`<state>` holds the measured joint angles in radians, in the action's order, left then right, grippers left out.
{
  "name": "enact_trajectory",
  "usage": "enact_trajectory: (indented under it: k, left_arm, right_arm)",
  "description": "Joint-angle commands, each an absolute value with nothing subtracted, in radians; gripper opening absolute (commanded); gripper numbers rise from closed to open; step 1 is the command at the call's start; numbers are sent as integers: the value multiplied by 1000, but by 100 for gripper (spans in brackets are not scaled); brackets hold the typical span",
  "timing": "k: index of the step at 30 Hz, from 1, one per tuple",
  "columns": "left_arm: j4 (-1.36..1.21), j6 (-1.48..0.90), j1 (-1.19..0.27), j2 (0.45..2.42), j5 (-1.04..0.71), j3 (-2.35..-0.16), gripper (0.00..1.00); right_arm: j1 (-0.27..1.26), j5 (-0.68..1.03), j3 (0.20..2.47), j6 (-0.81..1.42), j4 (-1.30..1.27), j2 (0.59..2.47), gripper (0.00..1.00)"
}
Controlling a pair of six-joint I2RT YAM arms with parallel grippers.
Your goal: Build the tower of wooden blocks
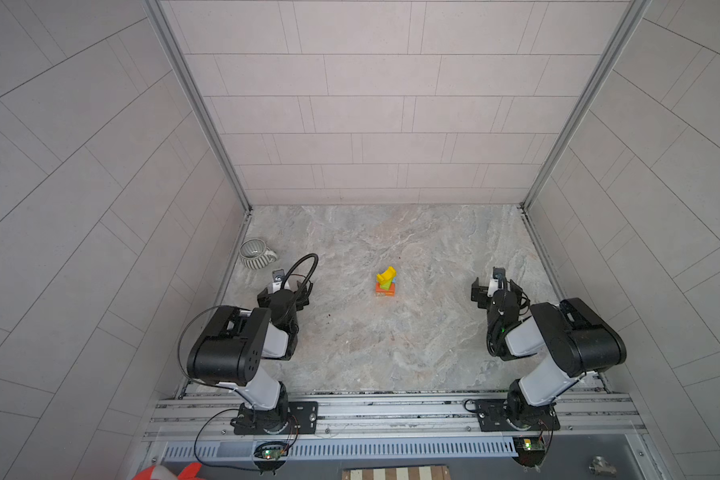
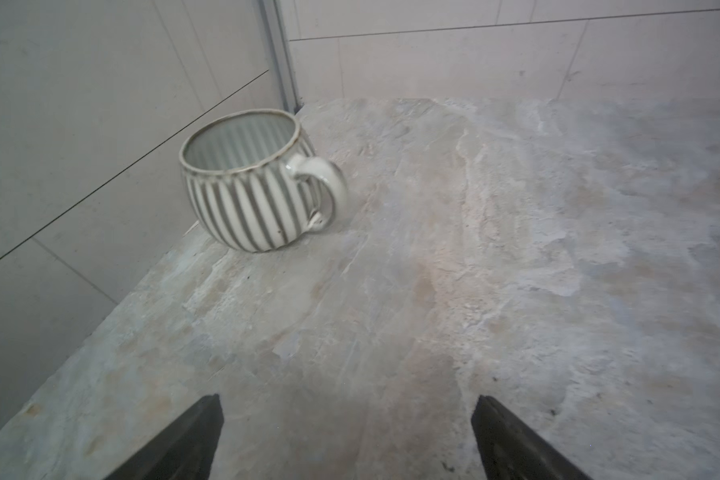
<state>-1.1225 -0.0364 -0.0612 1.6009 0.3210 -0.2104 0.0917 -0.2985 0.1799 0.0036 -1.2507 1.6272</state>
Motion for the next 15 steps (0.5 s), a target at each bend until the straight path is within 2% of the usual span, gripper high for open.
enact_trajectory:
  k: [1, 4, 8, 13, 15]
  left_arm:
    - [-1066, -42, -60, 1582, 307, -309, 100]
    - [-935, 12, -59, 1584, 166, -386, 100]
    - [-944, -25, -56, 1578, 253, -380, 100]
    - [-1343, -77, -50, 1604, 335, -166, 100]
    - [-1267, -110, -49, 1585, 417, -196, 100]
  right_arm:
    - [96, -267, 229, -8, -1258, 1602, 99]
    - [98, -216, 259, -27, -1187, 1590, 99]
    - [100, -198, 261, -38, -1184, 1590, 99]
    - [101, -204, 241, -39, -1224, 1595, 99]
    - [101, -202, 240, -38, -1230, 1597, 99]
